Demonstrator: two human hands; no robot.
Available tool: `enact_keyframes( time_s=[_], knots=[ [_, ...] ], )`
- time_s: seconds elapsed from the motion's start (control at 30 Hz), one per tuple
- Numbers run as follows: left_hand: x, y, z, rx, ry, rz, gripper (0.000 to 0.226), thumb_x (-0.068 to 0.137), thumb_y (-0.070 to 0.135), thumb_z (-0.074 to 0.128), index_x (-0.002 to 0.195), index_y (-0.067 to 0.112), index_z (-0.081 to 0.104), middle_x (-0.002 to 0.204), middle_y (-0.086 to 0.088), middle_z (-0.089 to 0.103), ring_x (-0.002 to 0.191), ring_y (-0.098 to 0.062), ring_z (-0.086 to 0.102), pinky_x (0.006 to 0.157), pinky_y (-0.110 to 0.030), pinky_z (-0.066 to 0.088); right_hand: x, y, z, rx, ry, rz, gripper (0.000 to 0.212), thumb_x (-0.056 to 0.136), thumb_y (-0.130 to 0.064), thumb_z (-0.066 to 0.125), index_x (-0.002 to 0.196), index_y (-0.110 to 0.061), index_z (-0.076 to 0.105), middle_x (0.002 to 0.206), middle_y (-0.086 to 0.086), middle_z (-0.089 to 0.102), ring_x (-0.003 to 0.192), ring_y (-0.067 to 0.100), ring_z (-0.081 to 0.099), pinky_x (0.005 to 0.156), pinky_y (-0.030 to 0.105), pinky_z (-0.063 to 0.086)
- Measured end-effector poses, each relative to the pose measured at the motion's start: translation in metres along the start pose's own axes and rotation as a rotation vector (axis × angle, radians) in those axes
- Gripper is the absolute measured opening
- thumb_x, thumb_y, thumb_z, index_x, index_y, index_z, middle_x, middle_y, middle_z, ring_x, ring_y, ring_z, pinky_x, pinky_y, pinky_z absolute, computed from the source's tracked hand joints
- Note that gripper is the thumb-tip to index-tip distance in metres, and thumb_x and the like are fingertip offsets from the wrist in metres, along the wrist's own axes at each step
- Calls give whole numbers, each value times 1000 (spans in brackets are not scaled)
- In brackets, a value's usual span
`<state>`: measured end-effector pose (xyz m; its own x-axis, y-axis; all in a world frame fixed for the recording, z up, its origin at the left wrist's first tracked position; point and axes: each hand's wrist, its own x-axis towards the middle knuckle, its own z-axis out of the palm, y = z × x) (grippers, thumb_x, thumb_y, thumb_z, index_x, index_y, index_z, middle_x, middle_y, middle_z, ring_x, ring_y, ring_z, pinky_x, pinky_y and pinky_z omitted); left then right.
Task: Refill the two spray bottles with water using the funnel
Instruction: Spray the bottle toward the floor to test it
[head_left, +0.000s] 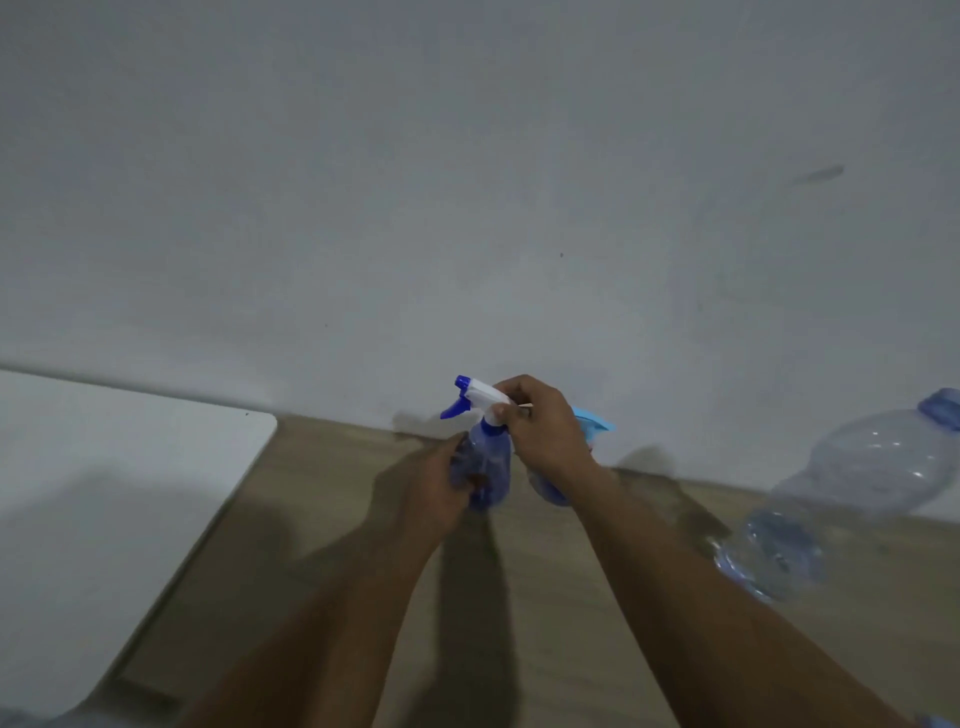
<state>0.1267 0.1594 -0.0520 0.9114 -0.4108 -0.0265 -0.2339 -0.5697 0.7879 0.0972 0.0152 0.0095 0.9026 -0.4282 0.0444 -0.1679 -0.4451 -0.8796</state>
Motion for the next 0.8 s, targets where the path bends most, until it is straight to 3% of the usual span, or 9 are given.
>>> enact_keyframes(
  time_s=[0.07, 0.17, 0.3, 0.4, 0.53, 0.6, 0.67, 0.73, 0.8],
  knots=[
    [9, -1, 0, 17, -9, 14, 53, 90, 11, 69, 139, 13, 50, 128, -6, 62, 118, -23, 59, 69, 3, 36, 11, 1, 7, -28, 22, -12, 15, 90, -10, 63, 99, -19, 71, 95, -1, 73, 90, 21, 67, 80, 38, 55],
    [20, -6, 3, 57, -38, 27, 51, 92, 10, 66, 140, 9, 49, 128, -9, 62, 118, -26, 58, 66, 9, 33, 22, 2, 13, -74, 34, -14, 19, 92, -9, 61, 104, -20, 71, 99, 0, 72, 93, 22, 66, 82, 37, 54],
    [26, -3, 1, 55, -15, 49, 55, 93, 15, 65, 144, 14, 44, 132, -7, 60, 120, -24, 57, 62, 3, 33, 24, -1, 10, -123, 26, -27, 30, 95, -12, 62, 122, -23, 66, 116, 2, 69, 104, 18, 64, 83, 23, 46],
    [25, -1, 5, 54, 30, 30, 57, 89, 15, 69, 141, 9, 44, 126, -6, 57, 119, -29, 57, 73, -4, 32, 19, -4, -4, -144, 39, -33, 39, 97, -17, 62, 135, -26, 59, 124, 0, 65, 109, 10, 59, 84, 14, 45],
    [15, -9, 33, -58, 190, -32, 37, 77, 17, 76, 105, 14, 53, 101, -4, 60, 87, -25, 62, 66, -28, 49, 7, -1, -35, -301, 122, -98, 42, 92, -7, 56, 131, -20, 61, 127, 1, 64, 116, 14, 59, 97, 24, 47],
    [6, -3, 52, -67, 103, -16, 26, 82, 18, 73, 98, 17, 52, 91, 1, 60, 81, -21, 62, 62, -23, 46, 3, 8, -49, -420, 125, -73, 46, 89, -9, 59, 133, -21, 60, 133, 1, 60, 123, 18, 54, 100, 29, 44],
    [2, 7, 72, -92, -19, 23, 22, 87, 18, 70, 104, 17, 56, 95, 4, 65, 88, -18, 65, 67, -19, 47, 1, 20, -56, -491, 67, 2, 53, 90, -15, 63, 141, -23, 53, 143, 3, 52, 132, 23, 46, 106, 35, 42],
    [3, 17, 88, -111, -100, 45, 37, 87, 20, 70, 120, 17, 54, 111, 0, 65, 102, -19, 63, 82, -28, 52, -2, 35, -59, -546, -32, 94, 61, 91, -15, 63, 148, -23, 44, 148, 7, 45, 135, 28, 43, 109, 41, 42],
    [8, 25, 100, -76, -140, 69, 50, 87, 22, 71, 131, 14, 49, 121, -5, 61, 110, -23, 59, 92, -34, 49, -5, 49, -60, -567, -51, 127, 52, 93, -13, 61, 143, -22, 49, 138, 11, 51, 126, 31, 51, 103, 42, 47]
  ],
)
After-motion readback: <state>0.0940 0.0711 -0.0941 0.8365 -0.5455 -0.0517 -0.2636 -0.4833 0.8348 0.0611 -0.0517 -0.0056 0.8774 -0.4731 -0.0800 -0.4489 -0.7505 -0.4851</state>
